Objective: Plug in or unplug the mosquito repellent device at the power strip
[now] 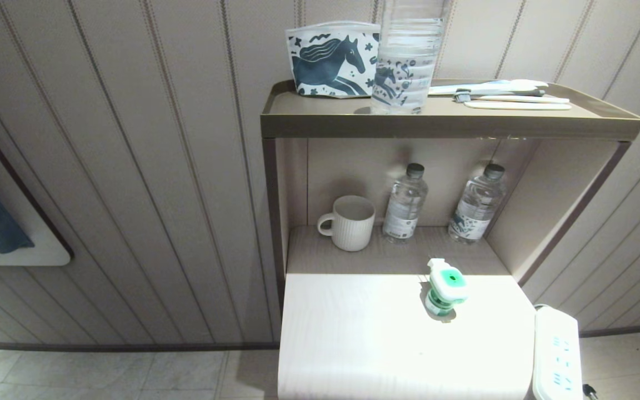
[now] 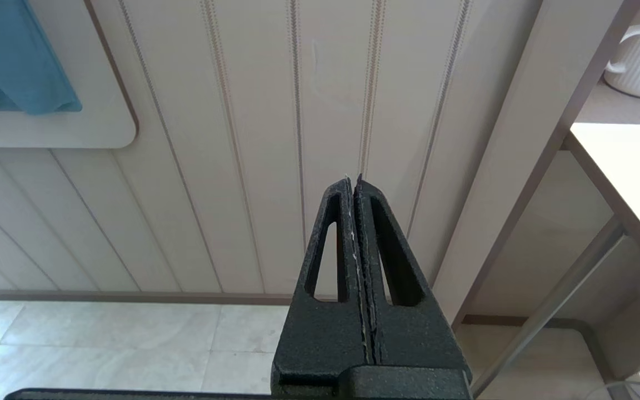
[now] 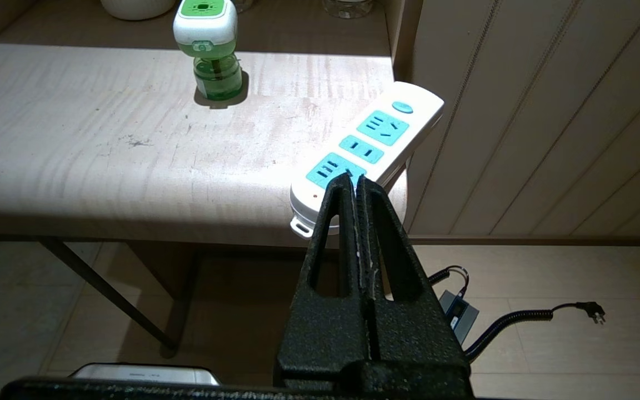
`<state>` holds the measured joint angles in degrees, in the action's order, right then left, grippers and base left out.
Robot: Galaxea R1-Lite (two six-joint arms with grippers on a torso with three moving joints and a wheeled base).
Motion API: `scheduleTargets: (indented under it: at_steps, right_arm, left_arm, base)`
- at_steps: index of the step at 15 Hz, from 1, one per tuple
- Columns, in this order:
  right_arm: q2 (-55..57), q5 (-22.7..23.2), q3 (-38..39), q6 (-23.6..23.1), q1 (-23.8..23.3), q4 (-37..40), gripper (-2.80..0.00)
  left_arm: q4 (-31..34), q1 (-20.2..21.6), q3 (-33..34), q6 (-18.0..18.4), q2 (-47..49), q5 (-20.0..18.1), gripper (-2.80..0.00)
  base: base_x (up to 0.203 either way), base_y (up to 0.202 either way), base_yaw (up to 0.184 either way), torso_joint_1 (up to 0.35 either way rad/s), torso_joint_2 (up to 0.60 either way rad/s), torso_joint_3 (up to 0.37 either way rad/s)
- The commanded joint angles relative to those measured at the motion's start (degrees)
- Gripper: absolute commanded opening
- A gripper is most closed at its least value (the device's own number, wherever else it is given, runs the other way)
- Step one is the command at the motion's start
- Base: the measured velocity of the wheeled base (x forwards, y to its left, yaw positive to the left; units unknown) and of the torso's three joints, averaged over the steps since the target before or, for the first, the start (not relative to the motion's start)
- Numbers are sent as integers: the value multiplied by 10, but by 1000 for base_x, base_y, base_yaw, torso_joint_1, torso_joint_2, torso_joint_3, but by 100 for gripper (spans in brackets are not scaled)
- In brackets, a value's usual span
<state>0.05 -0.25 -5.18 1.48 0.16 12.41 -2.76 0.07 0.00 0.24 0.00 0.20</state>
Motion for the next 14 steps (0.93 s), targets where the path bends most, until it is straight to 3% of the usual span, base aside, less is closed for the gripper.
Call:
scheduleTargets:
  at_steps: [1,14]
  right_arm:
    - [0,0,0,0,1,1,-280]
    - [0,0,0,0,0,1,-280]
  left_arm:
    - [-1,0,0,0,1,1,-280]
    - [-1,0,0,0,1,0,-280]
  base:
    - [0,0,0,0,0,0]
    - [0,0,0,0,0,0]
